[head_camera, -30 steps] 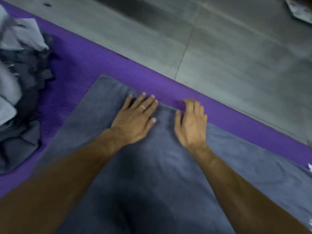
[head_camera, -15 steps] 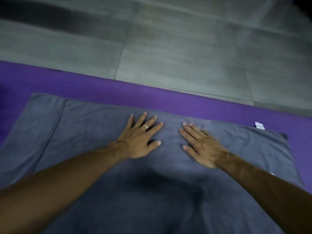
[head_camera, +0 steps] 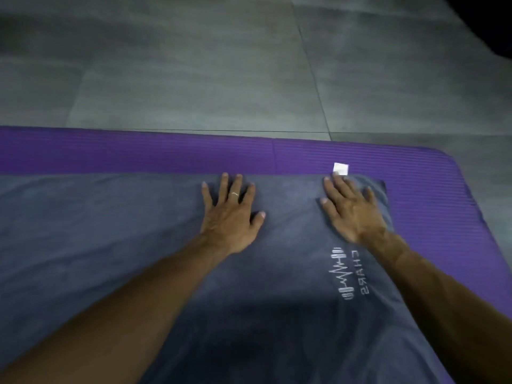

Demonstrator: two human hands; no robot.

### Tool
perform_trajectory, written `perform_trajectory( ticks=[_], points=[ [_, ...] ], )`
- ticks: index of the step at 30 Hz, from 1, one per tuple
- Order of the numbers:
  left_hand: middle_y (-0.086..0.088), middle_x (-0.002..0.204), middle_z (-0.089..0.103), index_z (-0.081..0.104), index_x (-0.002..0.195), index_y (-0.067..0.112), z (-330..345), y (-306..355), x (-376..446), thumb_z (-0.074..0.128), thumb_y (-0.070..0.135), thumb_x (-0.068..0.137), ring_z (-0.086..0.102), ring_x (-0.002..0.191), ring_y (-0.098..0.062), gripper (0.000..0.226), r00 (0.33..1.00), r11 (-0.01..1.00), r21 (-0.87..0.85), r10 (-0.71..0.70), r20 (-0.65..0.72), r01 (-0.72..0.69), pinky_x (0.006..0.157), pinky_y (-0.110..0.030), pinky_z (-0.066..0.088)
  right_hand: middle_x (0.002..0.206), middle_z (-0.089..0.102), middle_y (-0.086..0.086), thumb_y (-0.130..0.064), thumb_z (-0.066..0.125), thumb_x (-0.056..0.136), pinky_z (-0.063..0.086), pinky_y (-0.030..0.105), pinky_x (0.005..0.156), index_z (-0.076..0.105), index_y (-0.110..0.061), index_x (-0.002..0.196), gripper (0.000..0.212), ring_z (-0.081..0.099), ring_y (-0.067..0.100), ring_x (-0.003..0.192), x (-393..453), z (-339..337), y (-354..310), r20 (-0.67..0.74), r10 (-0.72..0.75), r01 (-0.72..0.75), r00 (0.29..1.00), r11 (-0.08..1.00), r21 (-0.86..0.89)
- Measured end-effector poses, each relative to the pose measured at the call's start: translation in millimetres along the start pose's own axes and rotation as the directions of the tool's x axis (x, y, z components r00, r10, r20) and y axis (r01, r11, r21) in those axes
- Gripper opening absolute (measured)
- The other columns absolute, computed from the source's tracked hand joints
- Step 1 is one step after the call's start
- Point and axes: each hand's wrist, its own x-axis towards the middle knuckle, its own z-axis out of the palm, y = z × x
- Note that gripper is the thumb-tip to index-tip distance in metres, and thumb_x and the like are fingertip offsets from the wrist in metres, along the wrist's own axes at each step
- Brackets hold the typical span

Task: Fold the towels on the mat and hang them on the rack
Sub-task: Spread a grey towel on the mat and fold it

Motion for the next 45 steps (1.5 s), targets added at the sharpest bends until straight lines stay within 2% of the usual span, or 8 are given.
perform_trajectory(
  ticks=[7,13,18,24,30,36,40,45],
  points=[
    [-0.007,0.161,-0.017,-0.011,0.153,0.02,17.8,47.2,18.7,0.015,0.062,0.095,-0.022,0.145,-0.031,0.077,0.998,0.996,0.077,-0.043,-0.035,0.046,0.111,-0.065,-0.012,0.126,0.057,0.014,-0.017,0.046,0.089,0.036,0.05,0.099,0.055,-0.015,0.131,0.043,0.049,0.036,0.118,29.4,-5.4,46.0,-0.221,0.113,-0.084,0.969,0.987,0.137],
    [-0.007,0.16,-0.021,-0.017,0.151,0.023,21.2,47.1,19.6,0.006,0.07,0.09,-0.026,0.144,-0.031,0.081,0.997,0.992,0.106,-0.067,-0.034,0.07,0.111,-0.064,-0.01,0.122,0.052,0.016,-0.009,0.056,0.082,0.034,0.046,0.094,0.052,-0.011,0.125,0.043,0.045,0.036,0.115,45.0,-25.2,43.4,-0.193,0.183,-0.19,0.964,0.982,-0.02],
    [-0.007,0.161,-0.013,-0.008,0.153,0.018,16.9,57.7,4.4,0.01,0.064,0.093,-0.019,0.147,-0.028,0.078,0.993,0.994,0.092,-0.055,-0.103,0.064,0.111,-0.064,-0.015,0.147,0.042,0.012,-0.038,0.041,0.092,0.034,0.05,0.106,0.046,-0.014,0.14,0.053,0.04,0.033,0.133,-23.8,19.5,-13.7,-0.227,-0.173,0.201,0.958,0.974,0.107],
    [-0.005,0.162,0.012,0.017,0.154,0.017,33.2,52.8,-55.3,0.004,0.062,0.086,0.004,0.149,-0.026,0.083,0.996,0.998,0.058,0.006,-0.093,-0.001,0.115,-0.061,-0.004,0.162,0.01,0.008,-0.053,0.022,0.097,0.008,0.061,0.115,0.015,-0.017,0.153,0.068,0.005,0.029,0.149,-32.4,2.5,81.4,0.048,0.407,-0.41,0.912,0.91,0.06],
    [-0.012,0.151,0.038,0.042,0.144,0.009,56.8,42.9,-128.0,0.031,0.054,0.09,0.032,0.142,-0.033,0.071,0.987,0.998,0.051,0.033,-0.158,-0.026,0.112,-0.06,0.014,0.149,0.042,0.016,-0.051,0.033,0.091,0.037,0.052,0.109,0.05,-0.008,0.139,0.066,0.045,0.033,0.134,-114.3,27.7,-49.4,-0.125,-0.319,0.336,0.94,0.929,0.155],
    [-0.011,0.153,0.035,0.037,0.146,0.012,68.2,13.3,-195.4,0.034,0.051,0.09,0.03,0.142,-0.032,0.068,0.99,0.997,0.066,0.049,-0.13,-0.041,0.112,-0.054,0.014,0.154,0.033,0.012,-0.046,0.036,0.094,0.026,0.058,0.108,0.039,-0.016,0.146,0.06,0.034,0.031,0.14,-167.9,41.7,-31.7,-0.087,0.16,-0.153,0.983,0.985,0.077],
    [-0.009,0.145,0.047,0.052,0.135,0.018,78.8,22.2,-236.2,0.044,0.049,0.086,0.037,0.137,-0.028,0.058,0.942,0.954,0.008,0.298,-0.155,-0.301,0.112,-0.049,0.022,0.122,0.061,0.011,-0.044,0.043,0.083,0.048,0.042,0.088,0.065,-0.014,0.114,0.048,0.06,0.033,0.105,-222.2,36.6,-76.4,-0.223,-0.154,0.191,0.963,0.969,0.157],
    [-0.009,0.135,0.054,0.063,0.109,0.021,92.6,36.2,-251.4,0.047,0.048,0.083,0.044,0.133,-0.029,0.04,0.89,0.9,0.012,0.433,-0.144,-0.436,0.109,-0.051,0.026,0.128,0.058,0.008,-0.048,0.053,0.076,0.036,0.039,0.097,0.061,-0.017,0.114,0.05,0.056,0.027,0.115,-281.2,61.4,-92.7,-0.157,-0.253,0.274,0.955,0.953,0.132]
  ],
)
